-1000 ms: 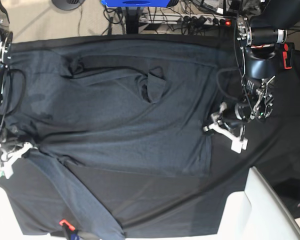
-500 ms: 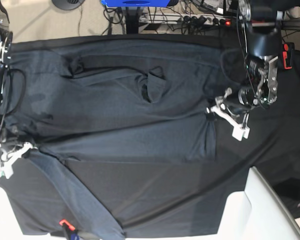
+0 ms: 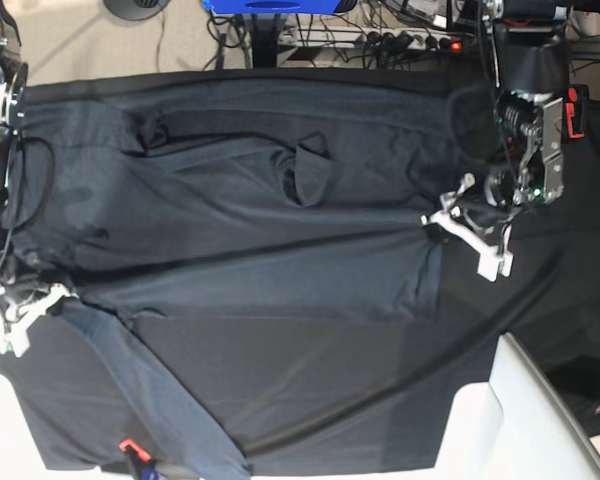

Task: Fold the T-shirt properly
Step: 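Lower the left gripper to the opposite shirt side and grasp it midway, then lift both grasped shirt sides with both grippers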

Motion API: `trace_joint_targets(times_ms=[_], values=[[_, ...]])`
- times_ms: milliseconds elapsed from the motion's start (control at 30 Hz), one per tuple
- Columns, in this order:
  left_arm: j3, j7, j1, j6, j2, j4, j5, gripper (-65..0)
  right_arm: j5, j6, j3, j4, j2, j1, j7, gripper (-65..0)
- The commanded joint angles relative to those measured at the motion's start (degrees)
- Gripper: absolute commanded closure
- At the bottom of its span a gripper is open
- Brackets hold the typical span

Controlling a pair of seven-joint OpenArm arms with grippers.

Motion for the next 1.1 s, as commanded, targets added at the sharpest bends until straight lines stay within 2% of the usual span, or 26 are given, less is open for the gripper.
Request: trace_joint_targets(times_ms=[0, 100, 167, 300, 500, 633, 833, 967, 1067], values=[[-0.40, -0.63, -0.35, 0.12, -0.80, 1.12, -0.71, -16.1, 0.56, 0.11, 0.26, 0.70, 1.26, 1.46, 1.43, 0.0], [-5.41, -0.63, 1.05, 3.46, -0.45, 1.21, -0.71, -27.5, 0.56, 0.11, 0.26, 0.70, 1.26, 1.46, 1.43, 0.0], [-9.80, -0.63, 1.49, 5.31, -0.27, 1.39, -0.80, -29.0, 0.56, 0.11, 0.26, 0.70, 1.26, 1.46, 1.43, 0.0], [-12.88, -0.63, 0.88, 5.66, -0.62, 2.62, -0.80, -29.1, 0.56, 0.11, 0.26, 0.70, 1.26, 1.46, 1.43, 0.0], [-7.78, -0.80, -10.37, 5.66, -0.80, -5.03, 1.84, -29.1, 0.56, 0.11, 0.08, 0.88, 1.18, 1.54, 1.43, 0.0], [-3.39, -1.42, -20.84, 5.57, -0.19, -18.92, 5.97, -29.1, 0.56, 0.11, 0.08, 0.88, 1.18, 1.54, 1.43, 0.0], [-2.33, -11.35, -30.95, 5.22, 1.22, -38.44, 10.46, -29.0, 0.56, 0.11, 0.26, 0.97, 1.18, 1.54, 1.43, 0.0], [-2.33, -15.49, -34.20, 5.22, 1.75, -45.30, 14.32, -29.0, 0.56, 0.11, 0.26, 0.97, 1.18, 1.54, 1.43, 0.0], [-2.33, -16.63, -35.08, 5.13, 2.19, -47.93, 16.43, -29.0, 0.56, 0.11, 0.26, 1.06, 1.18, 1.72, 1.43, 0.0]])
